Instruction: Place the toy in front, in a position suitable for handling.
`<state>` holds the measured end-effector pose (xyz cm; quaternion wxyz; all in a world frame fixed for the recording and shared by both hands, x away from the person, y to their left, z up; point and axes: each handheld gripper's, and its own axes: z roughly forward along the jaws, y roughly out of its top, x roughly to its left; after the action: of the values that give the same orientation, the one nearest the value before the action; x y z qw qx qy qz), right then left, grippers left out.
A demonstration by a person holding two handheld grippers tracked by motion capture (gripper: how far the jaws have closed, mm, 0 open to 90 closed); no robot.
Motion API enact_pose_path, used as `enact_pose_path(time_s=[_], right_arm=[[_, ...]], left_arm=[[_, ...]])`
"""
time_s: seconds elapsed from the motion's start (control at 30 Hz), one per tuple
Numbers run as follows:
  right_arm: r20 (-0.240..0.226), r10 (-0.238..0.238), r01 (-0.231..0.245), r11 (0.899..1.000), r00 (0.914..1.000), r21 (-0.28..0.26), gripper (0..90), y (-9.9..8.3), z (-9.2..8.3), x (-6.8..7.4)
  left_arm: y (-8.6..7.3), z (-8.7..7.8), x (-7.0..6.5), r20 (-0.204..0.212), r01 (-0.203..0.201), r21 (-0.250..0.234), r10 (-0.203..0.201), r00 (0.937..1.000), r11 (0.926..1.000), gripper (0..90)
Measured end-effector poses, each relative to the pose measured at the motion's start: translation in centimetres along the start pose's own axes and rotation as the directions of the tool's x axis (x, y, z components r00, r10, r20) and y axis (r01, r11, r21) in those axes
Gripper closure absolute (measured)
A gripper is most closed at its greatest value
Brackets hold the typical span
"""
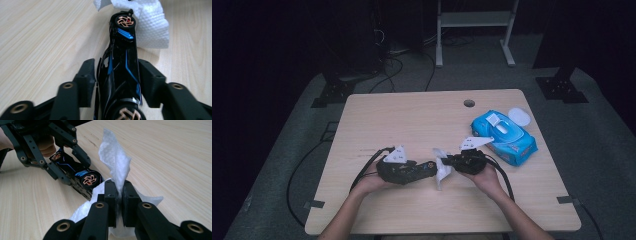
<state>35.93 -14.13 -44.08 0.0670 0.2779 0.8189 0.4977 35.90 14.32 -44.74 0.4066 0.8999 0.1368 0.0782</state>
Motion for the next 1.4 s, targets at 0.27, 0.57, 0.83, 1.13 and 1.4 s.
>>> enact_pose_path(time_s=[0.27, 0.57, 0.83, 1.13, 1.4], right_arm=[[-0.002, 0.006, -0.006, 1.0, 1.0, 0.009, 83.6, -0.3, -0.1, -0.2], [0.014, 0.011, -0.011, 1.0, 0.9998, 0.013, 83.6, -0.7, -0.9, -0.6], [0.015, 0.024, -0.024, 1.0, 0.9996, 0.015, 83.6, -1.0, -0.9, -0.7], [-0.004, 0.04, -0.04, 0.999, 0.9992, 0.009, 83.6, -1.2, -0.7, -0.8], [-0.016, 0.072, -0.073, 0.997, 0.9973, -0.028, 83.6, -1.0, -1.6, -1.4]], left_arm=[[1.5, 1.2, -0.3, -0.007, -0.009, 0.074, 0.009, 0.9999, 0.9973, 38.7], [3.8, 2.8, -0.4, -0.016, -0.033, 0.158, 0.036, 0.9992, 0.9869, 40.2], [4.8, 4.2, -0.9, -0.054, -0.017, 0.314, 0.036, 0.9979, 0.9492, 48.5], [5.4, 4.0, -1.1, -0.078, -0.008, 0.319, 0.035, 0.9963, 0.9477, 58.7], [5.3, 3.3, -1.2, -0.094, -0.025, 0.242, 0.049, 0.9943, 0.97, 62.9]])
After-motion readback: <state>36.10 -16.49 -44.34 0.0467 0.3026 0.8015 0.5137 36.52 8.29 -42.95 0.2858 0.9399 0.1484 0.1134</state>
